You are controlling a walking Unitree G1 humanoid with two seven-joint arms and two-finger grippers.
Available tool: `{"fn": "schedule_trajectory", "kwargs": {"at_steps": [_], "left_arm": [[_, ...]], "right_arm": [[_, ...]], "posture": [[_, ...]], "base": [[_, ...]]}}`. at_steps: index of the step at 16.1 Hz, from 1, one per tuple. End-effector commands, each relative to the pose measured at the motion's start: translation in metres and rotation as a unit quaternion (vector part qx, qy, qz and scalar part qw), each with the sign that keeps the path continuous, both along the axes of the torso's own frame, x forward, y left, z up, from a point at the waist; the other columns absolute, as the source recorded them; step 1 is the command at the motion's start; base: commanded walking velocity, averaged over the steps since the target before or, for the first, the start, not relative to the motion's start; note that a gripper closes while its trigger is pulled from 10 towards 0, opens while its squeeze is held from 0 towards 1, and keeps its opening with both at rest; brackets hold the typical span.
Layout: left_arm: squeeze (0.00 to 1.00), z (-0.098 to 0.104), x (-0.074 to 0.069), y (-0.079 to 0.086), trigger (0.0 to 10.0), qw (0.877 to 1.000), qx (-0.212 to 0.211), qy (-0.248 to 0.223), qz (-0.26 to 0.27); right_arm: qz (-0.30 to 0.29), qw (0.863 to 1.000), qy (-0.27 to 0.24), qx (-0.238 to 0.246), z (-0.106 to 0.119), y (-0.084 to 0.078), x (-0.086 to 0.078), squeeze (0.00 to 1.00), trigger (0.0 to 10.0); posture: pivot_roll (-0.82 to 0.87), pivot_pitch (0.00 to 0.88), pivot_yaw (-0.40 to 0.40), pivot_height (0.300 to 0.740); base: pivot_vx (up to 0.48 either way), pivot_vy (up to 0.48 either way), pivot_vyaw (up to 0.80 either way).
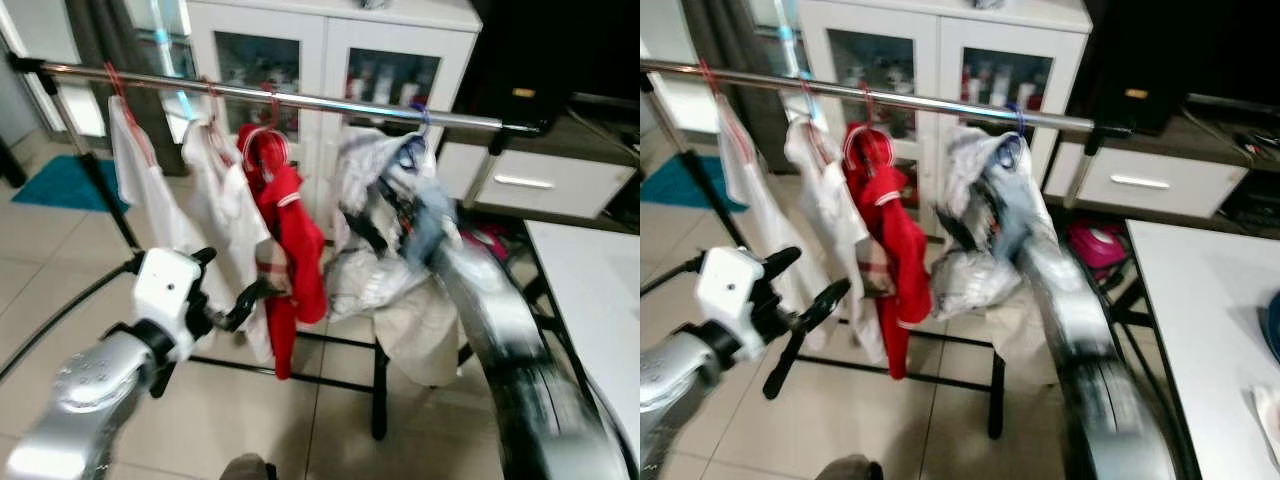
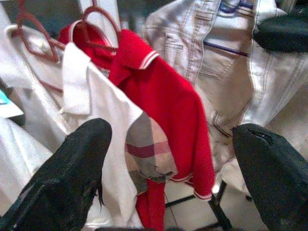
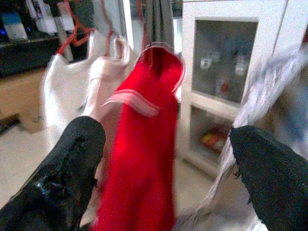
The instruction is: Hang hanger
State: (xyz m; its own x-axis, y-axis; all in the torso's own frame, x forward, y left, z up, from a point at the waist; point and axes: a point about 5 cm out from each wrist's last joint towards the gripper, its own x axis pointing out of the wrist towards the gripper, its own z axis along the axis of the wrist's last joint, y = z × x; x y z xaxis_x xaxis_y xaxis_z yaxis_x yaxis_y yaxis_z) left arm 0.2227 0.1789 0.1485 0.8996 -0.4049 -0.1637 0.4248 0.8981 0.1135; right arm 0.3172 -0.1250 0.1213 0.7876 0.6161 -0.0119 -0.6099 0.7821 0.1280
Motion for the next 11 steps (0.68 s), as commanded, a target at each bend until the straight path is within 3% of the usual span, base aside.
{"fn": "schedule_trajectory", "kwargs": {"at_steps": [1, 2, 3, 5, 6, 7, 9, 11], "left_arm": [[0.91, 0.001, 0.003, -0.003, 10.0, 1.0, 0.006, -0.01, 0.003], [0.92, 0.002, 0.009, -0.005, 10.0, 1.0, 0.006, -0.022, 0.018], [0.92, 0.002, 0.013, -0.004, 10.0, 0.999, 0.008, -0.028, 0.03], [0.92, 0.0, 0.02, -0.003, 10.0, 0.998, -0.008, -0.029, 0.054], [0.93, 0.0, 0.021, -0.003, 10.0, 0.998, -0.008, -0.031, 0.056], [0.93, 0.0, 0.023, -0.005, 10.0, 0.998, -0.008, -0.034, 0.058], [0.93, -0.002, 0.024, -0.005, 10.0, 0.997, -0.008, -0.04, 0.067], [0.91, -0.003, 0.025, -0.004, 10.0, 0.995, -0.015, -0.044, 0.083]], "right_arm": [[0.008, 0.999, -0.025, 0.019, 0.021, 0.004, -0.002, 0.0, 10.0], [-0.023, 0.999, -0.016, 0.037, 0.018, 0.004, -0.025, 0.0, 10.0], [-0.068, 0.997, -0.017, 0.03, 0.014, 0.001, -0.035, 0.0, 10.0], [-0.176, 0.984, -0.021, 0.012, 0.009, -0.012, -0.037, 0.0, 10.0], [-0.202, 0.979, -0.025, 0.001, 0.01, -0.015, -0.038, 0.0, 10.0], [-0.258, 0.964, -0.047, -0.032, 0.013, -0.023, -0.037, 0.0, 10.0], [-0.283, 0.956, -0.049, -0.059, 0.023, -0.028, -0.042, 0.0, 10.0], [-0.268, 0.962, -0.019, -0.04, 0.017, -0.024, -0.043, 0.0, 10.0]], "posture": [[0.04, 0.0, -0.027, 0.74], [0.02, 0.0, -0.017, 0.74], [0.0, 0.0, -0.01, 0.74], [-0.02, 0.0, -0.007, 0.74], [-0.02, 0.0, -0.007, 0.74], [-0.02, 0.0, -0.008, 0.74], [-0.02, 0.0, -0.019, 0.74], [-0.01, 0.0, -0.033, 0.74]], "base": [[0.0, 0.0, 0.0], [0.0, 0.0, 0.0], [0.0, 0.0, 0.0], [0.0, -0.176, 0.0], [0.0, -0.48, 0.0], [0.0, -0.48, 0.0], [0.0, -0.48, 0.0], [0.0, -0.172, 0.0]]}}
